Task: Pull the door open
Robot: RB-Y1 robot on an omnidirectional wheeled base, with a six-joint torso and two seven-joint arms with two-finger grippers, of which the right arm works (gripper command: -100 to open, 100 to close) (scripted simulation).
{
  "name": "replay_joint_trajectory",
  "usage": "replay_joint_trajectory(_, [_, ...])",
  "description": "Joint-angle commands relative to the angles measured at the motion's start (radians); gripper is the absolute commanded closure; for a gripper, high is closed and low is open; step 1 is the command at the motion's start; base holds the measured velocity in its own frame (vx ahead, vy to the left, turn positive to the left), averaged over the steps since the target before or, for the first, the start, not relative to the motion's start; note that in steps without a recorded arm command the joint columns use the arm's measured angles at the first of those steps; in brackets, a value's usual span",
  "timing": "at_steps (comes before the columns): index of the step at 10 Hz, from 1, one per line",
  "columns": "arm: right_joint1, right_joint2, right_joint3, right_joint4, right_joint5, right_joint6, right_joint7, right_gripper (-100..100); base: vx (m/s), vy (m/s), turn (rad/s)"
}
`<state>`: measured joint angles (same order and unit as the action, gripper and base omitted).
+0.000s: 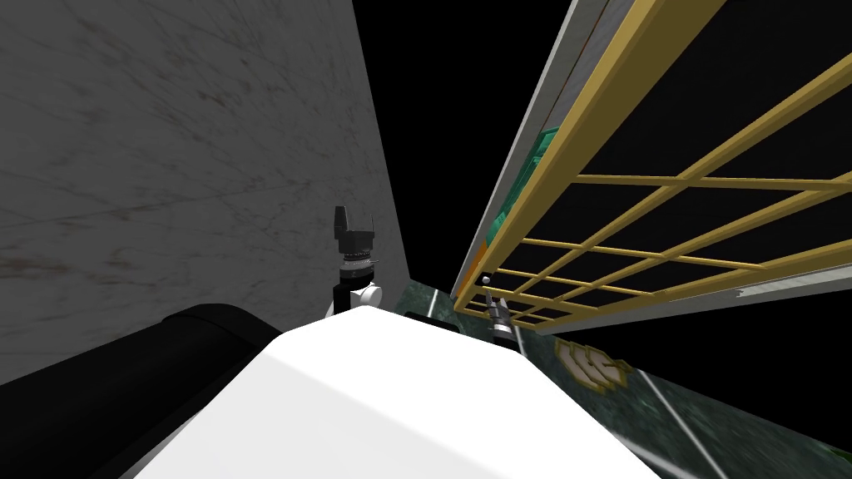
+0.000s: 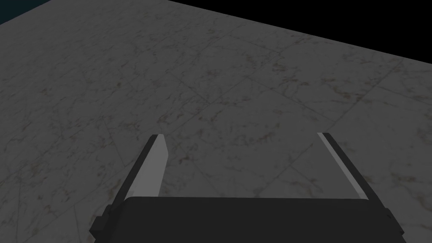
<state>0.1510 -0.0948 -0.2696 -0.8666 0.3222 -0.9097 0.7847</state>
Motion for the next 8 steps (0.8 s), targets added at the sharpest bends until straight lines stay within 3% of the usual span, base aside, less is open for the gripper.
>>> replay_joint_trajectory(1, [0.009, 0.0, 0.0, -0.008, 0.013, -0.003, 0.038, -100, -0.018, 0.013, -0.015])
replay_joint_trajectory(8, [0.053, -0.012, -0.006, -0.033, 0.104, -0.033, 0.217, -100, -0.017, 0.01, -0.026])
